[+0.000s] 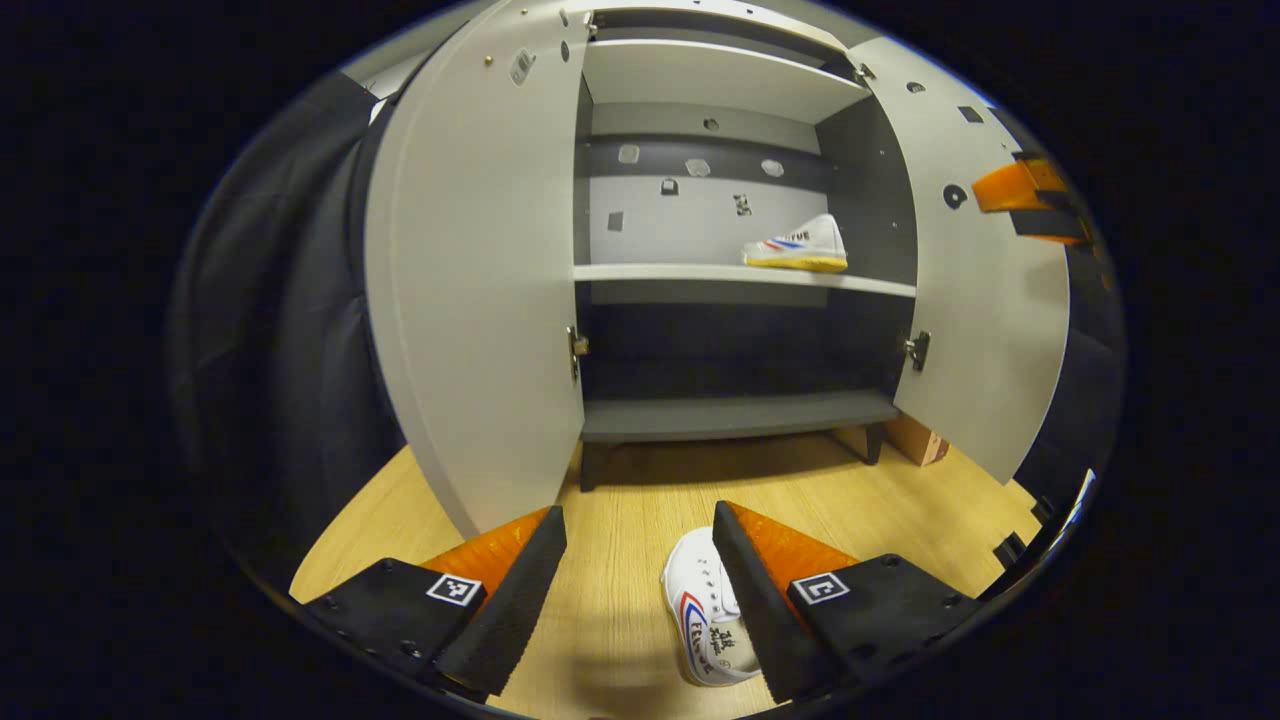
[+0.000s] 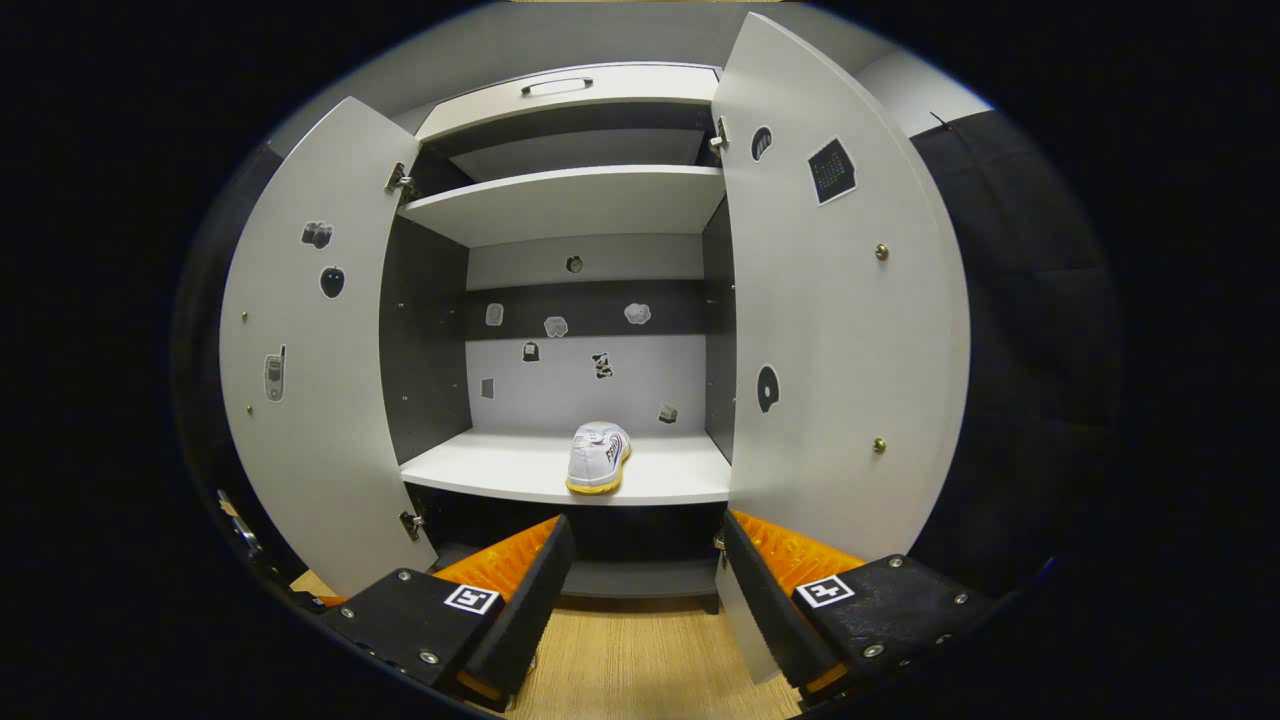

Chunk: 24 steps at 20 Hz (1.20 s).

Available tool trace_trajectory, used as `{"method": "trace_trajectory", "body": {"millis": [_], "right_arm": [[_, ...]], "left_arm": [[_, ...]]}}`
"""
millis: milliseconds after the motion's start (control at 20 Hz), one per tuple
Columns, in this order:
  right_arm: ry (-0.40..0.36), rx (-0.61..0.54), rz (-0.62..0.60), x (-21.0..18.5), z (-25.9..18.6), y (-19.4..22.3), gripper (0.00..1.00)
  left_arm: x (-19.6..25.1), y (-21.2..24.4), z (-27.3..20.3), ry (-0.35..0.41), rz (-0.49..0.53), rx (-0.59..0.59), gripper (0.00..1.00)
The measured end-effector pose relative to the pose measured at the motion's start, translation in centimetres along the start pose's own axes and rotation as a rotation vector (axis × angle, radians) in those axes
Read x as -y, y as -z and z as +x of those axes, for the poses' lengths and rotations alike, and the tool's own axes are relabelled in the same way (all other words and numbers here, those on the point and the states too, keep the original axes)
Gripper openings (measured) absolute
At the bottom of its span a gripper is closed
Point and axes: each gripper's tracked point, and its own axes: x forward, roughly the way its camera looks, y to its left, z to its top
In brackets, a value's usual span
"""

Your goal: Grab one shoe with the right hand and put it into the shoe cabinet, grab the other shoe with the left hand and put it into the shoe cabinet; then close the right door with the right hand and the left door with the left hand.

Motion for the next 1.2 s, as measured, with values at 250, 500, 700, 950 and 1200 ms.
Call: {"method": "trace_trajectory", "body": {"millis": [250,500,700,950,1200], "right_arm": [[0.023,-0.009,0.029,1.9,-1.5,0.8,0.92],[0.036,-0.022,0.037,1.4,-1.8,2.7,0.92],[0.032,-0.034,0.047,1.3,-2.0,3.6,0.92],[0.036,-0.026,0.001,1.0,-2.1,3.9,0.92],[0.035,-0.021,-0.006,0.9,-2.3,3.7,0.92]], "left_arm": [[1.5,6.4,1.8,0.030,0.013,-0.142,0.97],[1.9,11.3,2.2,0.033,0.003,-0.260,0.97],[1.6,13.7,1.9,0.048,-0.021,-0.345,0.98],[1.6,14.3,2.6,0.068,-0.059,-0.392,0.98],[3.9,14.9,3.0,0.121,-0.066,-0.419,0.66]]}}
